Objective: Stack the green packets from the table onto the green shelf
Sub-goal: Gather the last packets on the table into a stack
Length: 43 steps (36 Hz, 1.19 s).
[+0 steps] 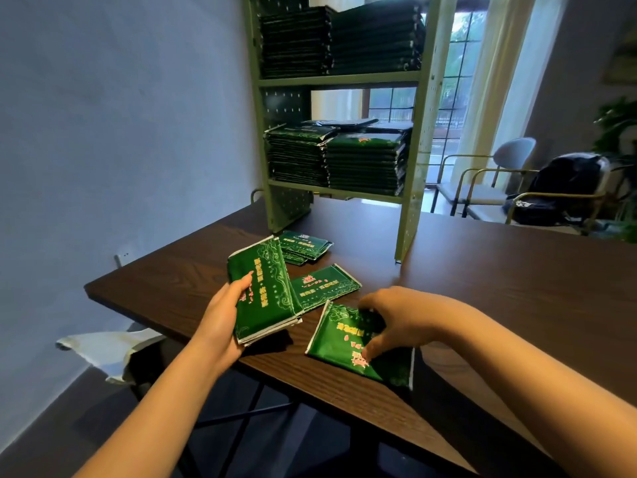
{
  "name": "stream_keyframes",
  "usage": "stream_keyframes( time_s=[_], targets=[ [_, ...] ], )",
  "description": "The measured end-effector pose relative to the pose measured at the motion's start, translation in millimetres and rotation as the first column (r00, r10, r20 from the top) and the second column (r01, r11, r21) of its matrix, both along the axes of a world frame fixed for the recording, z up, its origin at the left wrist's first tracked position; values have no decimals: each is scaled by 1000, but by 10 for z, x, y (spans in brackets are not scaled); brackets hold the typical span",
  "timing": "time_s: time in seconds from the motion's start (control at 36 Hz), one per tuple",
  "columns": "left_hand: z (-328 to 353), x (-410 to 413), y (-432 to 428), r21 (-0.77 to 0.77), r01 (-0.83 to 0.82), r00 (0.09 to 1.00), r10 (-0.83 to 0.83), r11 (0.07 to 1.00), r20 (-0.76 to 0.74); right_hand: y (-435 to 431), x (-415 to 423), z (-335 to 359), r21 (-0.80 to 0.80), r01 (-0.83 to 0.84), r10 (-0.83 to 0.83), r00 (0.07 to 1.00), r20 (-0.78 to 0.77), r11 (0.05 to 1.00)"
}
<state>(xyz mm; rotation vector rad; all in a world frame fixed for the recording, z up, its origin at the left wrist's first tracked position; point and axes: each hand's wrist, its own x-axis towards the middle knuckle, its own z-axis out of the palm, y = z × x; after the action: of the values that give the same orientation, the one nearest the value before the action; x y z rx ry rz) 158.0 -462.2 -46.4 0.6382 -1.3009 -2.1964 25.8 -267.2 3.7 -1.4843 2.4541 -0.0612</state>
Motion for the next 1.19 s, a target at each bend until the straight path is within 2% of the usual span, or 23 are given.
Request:
stream_keyframes(
  time_s=[0.08,0.22,0.33,0.44,0.5,0.64,0.69,0.81,0.89,0.97,1.03,1.08,1.19],
  targets=[
    [-14,9,-14,37,9,1000,-8,999,-21,-24,-11,71,-78,32,-30,999,34,996],
    [-24,25,-34,80,56,997,-52,995,-55,-43,-89,176,-341,164,-122,982,143,926],
    [-33,20,-52,99,68,996,-61,993,-65,-129,-191,139,-488,385,-226,907,354,783],
    [-38,33,-59,106,83,994,-74,991,-81,-243,-202,52,-574,559,-147,781,607,599],
    [-40,45,-64,112,95,992,-85,989,-92,-319,-195,9,-605,600,-132,759,638,524],
    [-42,55,-72,121,110,990,-97,987,-104,-589,-285,-166,-626,690,-242,719,652,364],
    [-41,57,-76,126,113,989,-99,986,-106,-685,-336,-245,-612,736,-246,675,695,290],
    [-37,56,-76,138,122,988,-106,983,-115,-825,-352,-359,-568,797,-301,604,738,206],
    [-28,55,-76,145,130,986,-112,981,-124,-869,-315,-417,-605,751,-442,652,616,264],
    [-36,50,-87,153,130,987,-112,980,-120,-876,-272,-452,-572,701,-560,701,441,426],
    [-46,46,-93,155,131,987,-114,979,-115,-871,-274,-475,-499,658,-634,732,249,564],
    [-56,43,-97,157,131,987,-114,979,-111,-864,-285,-485,-409,638,-656,746,118,652],
    [-61,37,-104,161,129,988,-112,979,-109,-859,-278,-435,-338,603,-625,779,51,723]
  ],
)
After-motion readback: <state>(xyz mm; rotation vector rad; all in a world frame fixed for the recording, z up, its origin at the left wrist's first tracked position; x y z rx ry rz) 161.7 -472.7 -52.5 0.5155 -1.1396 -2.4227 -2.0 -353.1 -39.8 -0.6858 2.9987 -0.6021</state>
